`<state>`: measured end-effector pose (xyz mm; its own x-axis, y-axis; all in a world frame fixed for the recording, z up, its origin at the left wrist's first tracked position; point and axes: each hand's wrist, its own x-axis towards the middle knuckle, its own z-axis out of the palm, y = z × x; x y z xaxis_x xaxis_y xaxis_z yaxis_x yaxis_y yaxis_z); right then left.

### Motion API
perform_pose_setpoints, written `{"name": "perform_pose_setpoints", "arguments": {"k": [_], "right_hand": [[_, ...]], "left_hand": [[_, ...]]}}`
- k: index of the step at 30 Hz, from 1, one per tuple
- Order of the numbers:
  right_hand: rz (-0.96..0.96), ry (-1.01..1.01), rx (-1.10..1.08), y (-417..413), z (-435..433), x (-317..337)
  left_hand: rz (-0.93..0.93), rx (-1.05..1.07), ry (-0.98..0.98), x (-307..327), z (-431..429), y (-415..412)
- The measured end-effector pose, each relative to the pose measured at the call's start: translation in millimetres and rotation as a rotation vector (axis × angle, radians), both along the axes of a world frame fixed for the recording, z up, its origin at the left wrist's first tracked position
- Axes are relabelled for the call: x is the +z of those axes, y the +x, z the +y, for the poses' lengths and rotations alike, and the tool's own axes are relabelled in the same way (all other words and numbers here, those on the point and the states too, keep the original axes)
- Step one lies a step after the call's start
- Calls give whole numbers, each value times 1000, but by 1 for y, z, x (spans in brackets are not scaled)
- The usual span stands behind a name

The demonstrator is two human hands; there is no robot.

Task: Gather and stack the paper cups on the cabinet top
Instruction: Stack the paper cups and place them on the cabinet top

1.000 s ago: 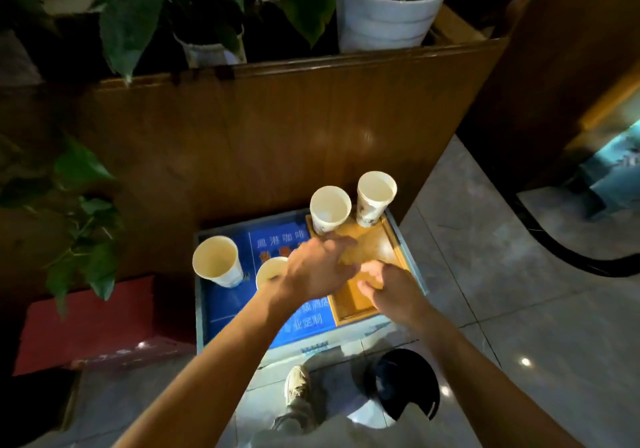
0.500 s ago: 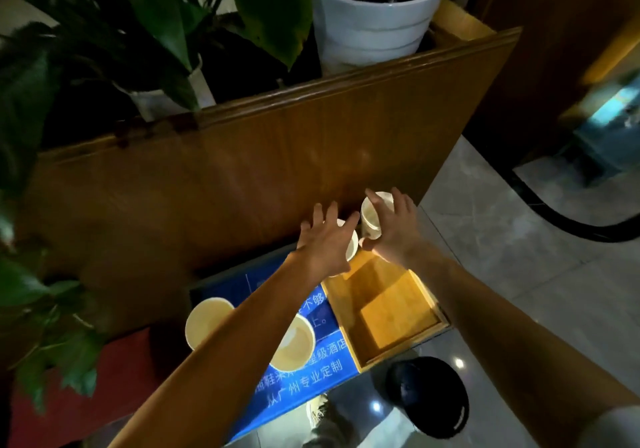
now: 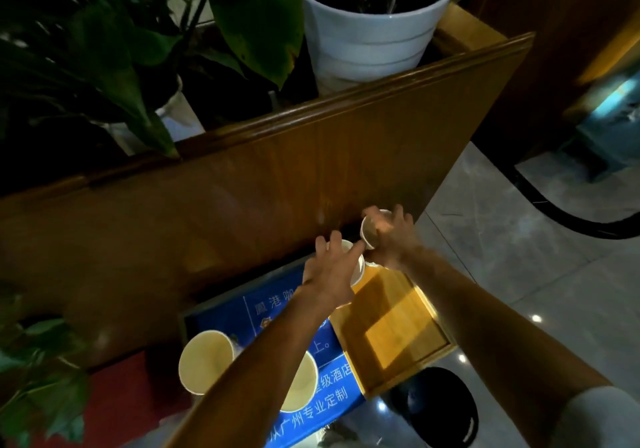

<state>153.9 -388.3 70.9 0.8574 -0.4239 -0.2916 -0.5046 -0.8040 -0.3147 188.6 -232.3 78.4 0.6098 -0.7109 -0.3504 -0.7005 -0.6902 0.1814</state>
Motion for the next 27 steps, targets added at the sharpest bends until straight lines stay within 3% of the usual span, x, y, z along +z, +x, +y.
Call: {"name": "perform_pose_setpoints", "arguments": {"k": [5,14,27], "right_hand": [[-9,7,19,-10,-1,9],[-139,68,64,-56,5,37],[-355,229,273,-129,62,124]], "left_hand": [[43,89,-6,19,3,1],[25,324,-226,70,38,-36],[-183,614,-454,144,153,-117]]}}
